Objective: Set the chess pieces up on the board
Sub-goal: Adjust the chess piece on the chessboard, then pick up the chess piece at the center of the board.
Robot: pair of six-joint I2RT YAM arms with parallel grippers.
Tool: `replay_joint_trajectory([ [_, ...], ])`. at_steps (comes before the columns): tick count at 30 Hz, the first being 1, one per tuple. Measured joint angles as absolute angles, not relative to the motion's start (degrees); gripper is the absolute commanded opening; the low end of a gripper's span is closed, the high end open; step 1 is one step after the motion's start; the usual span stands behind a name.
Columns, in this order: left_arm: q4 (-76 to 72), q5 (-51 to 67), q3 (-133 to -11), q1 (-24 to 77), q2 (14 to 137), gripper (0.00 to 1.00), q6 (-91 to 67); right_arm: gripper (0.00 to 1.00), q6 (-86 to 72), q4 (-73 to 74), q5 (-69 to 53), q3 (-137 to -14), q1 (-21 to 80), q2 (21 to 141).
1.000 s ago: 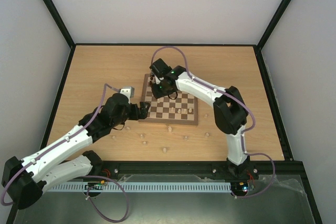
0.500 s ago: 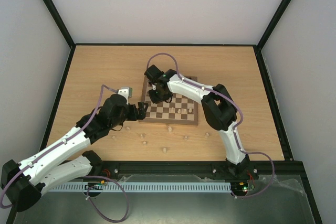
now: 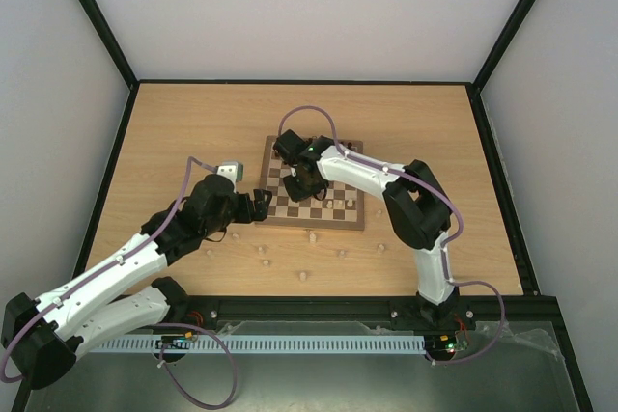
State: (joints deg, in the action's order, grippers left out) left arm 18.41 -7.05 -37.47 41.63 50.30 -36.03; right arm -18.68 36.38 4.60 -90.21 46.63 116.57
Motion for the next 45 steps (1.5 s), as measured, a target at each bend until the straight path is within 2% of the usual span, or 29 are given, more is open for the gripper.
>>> replay_joint_trajectory([
  [17,18.04,-6.92,-37.43,41.63,51.16,1.0,-36.03,0.07,-19.31,35.66,4.73,-86.19,47.18,114.32],
  [24,17.67,-6.9,-37.43,41.6,51.79,0.99,-36.03,0.13,-19.38,35.46,4.75,-85.95,47.18,114.17],
  [29,17.58,-6.87,-37.43,41.6,51.96,1.0,-36.01,0.24,-19.46,35.64,4.78,-85.95,47.22,114.1],
  [38,19.75,-9.23,-37.56,41.01,52.51,0.99,-36.16,0.31,-19.0,36.23,4.43,-87.72,47.27,112.79],
  [42,21.43,-9.58,-37.56,39.38,52.03,1.0,-36.25,0.42,-18.55,36.05,3.38,-88.6,47.27,109.93],
  [44,22.28,-9.67,-37.6,38.92,51.9,0.99,-36.38,0.57,-18.35,35.97,2.92,-88.6,47.29,107.94],
  [45,22.68,-9.69,-37.63,38.81,51.88,1.0,-36.47,0.7,-18.41,35.73,2.76,-88.51,47.29,106.83],
])
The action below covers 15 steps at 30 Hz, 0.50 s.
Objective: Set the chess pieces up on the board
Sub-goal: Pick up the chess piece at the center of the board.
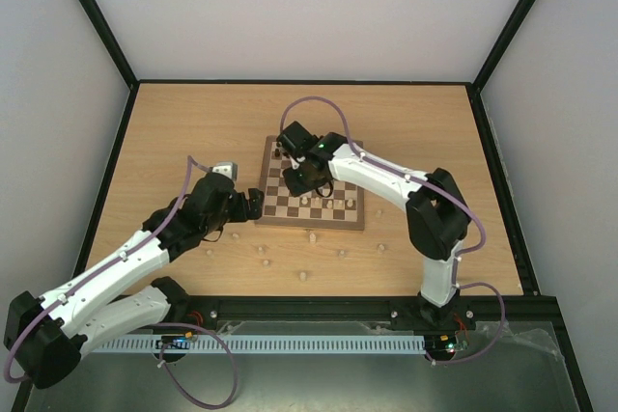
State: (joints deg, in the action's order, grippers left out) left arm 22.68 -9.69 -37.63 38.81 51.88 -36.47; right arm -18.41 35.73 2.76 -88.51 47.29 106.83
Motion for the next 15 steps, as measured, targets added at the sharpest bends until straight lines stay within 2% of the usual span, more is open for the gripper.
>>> replay_joint_trajectory([
  [1,23.03,-9.69,-37.63,38.81,51.88,0.99,-36.53,0.93,-18.55,35.35,2.61,-88.23,47.29,105.69],
  [2,23.4,-9.63,-37.67,38.81,51.88,0.99,-36.62,1.0,-18.65,34.74,2.57,-87.59,47.29,104.09],
  [15,27.27,-4.23,-43.18,38.81,50.09,0.99,-36.86,0.98,-24.69,32.36,7.11,-73.47,47.27,81.28],
])
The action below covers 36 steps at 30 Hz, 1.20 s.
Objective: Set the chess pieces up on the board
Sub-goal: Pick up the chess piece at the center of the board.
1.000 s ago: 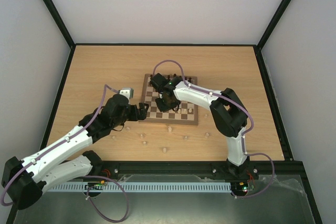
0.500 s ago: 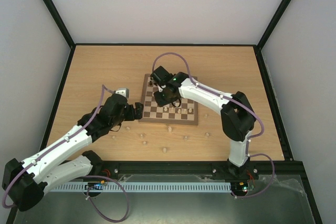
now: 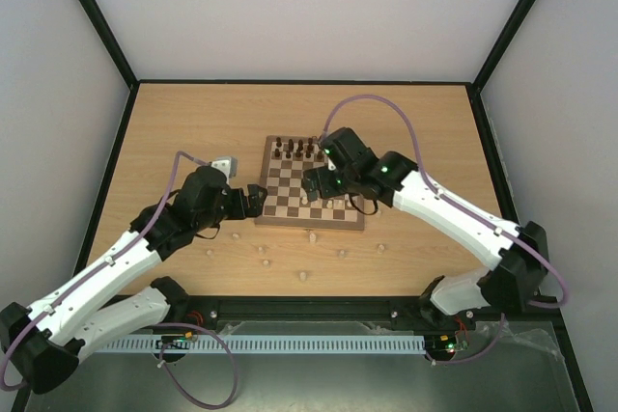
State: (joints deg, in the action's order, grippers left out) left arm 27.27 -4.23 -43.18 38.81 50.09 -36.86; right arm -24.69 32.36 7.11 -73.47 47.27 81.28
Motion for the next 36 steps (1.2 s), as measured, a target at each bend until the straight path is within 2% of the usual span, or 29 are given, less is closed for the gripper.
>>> replay_joint_trajectory([
  [6,27.66,2.09,-43.24,38.81,48.69,1.0,-36.4,0.99,-28.99,29.67,1.3,-62.17,47.22,70.96],
  [11,30.11,5.13,-43.22,38.81,49.34,0.99,-36.45,0.99,-31.55,28.42,2.02,-56.75,47.22,63.83],
  [21,26.55,7.94,-38.24,38.83,48.21,1.0,-39.83,0.99,-35.94,27.59,9.41,-52.01,46.39,62.61],
  [25,24.43,4.89,-38.68,38.89,52.9,0.99,-41.19,0.98,-36.77,28.4,13.32,-51.09,40.27,65.14],
  [27,23.81,2.09,-40.23,38.94,55.79,0.99,-41.54,0.91,-36.1,28.49,14.02,-50.63,35.57,66.06],
  [29,23.81,-0.62,-41.23,38.94,58.13,0.99,-41.69,0.79,-35.16,28.47,14.22,-49.91,31.53,66.7],
  [33,24.67,-5.43,-42.35,38.94,61.36,0.99,-41.85,0.73,-34.28,28.34,13.61,-49.15,29.08,69.04],
  [36,25.28,-6.52,-42.7,38.92,64.12,0.99,-42.15,0.65,-33.65,28.23,12.86,-49.06,28.86,73.54],
])
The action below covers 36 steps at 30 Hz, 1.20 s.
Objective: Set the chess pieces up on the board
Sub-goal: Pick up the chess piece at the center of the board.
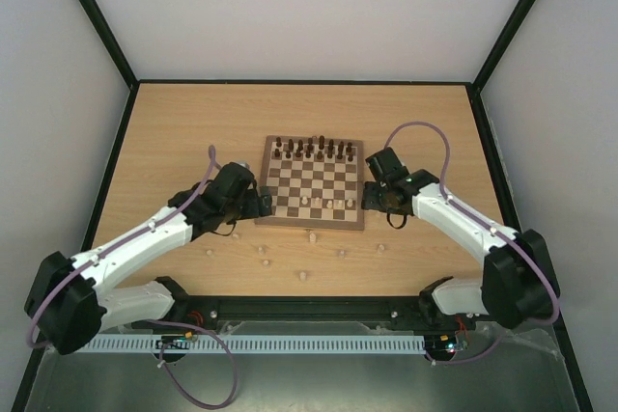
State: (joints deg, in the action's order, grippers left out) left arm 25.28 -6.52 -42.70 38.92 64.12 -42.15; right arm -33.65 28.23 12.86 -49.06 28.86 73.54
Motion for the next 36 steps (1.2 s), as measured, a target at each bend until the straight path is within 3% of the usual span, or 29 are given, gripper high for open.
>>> replay_joint_trajectory([
  [14,32.05,-5.65,-47.7,38.81,69.36,0.99,-40.25,0.51,-34.17,29.32,10.98,-48.86,28.82,82.89],
  [22,32.1,-5.63,-47.7,38.81,68.47,1.0,-39.4,0.34,-34.09,29.17,10.57,-48.62,26.24,85.14],
  [30,32.1,-5.65,-47.68,38.81,67.05,0.99,-39.2,0.29,-33.41,28.12,9.37,-48.56,25.02,86.11],
  [36,32.03,-5.85,-47.4,38.81,66.39,0.99,-39.2,0.11,-32.67,27.29,8.16,-48.31,25.02,87.88],
])
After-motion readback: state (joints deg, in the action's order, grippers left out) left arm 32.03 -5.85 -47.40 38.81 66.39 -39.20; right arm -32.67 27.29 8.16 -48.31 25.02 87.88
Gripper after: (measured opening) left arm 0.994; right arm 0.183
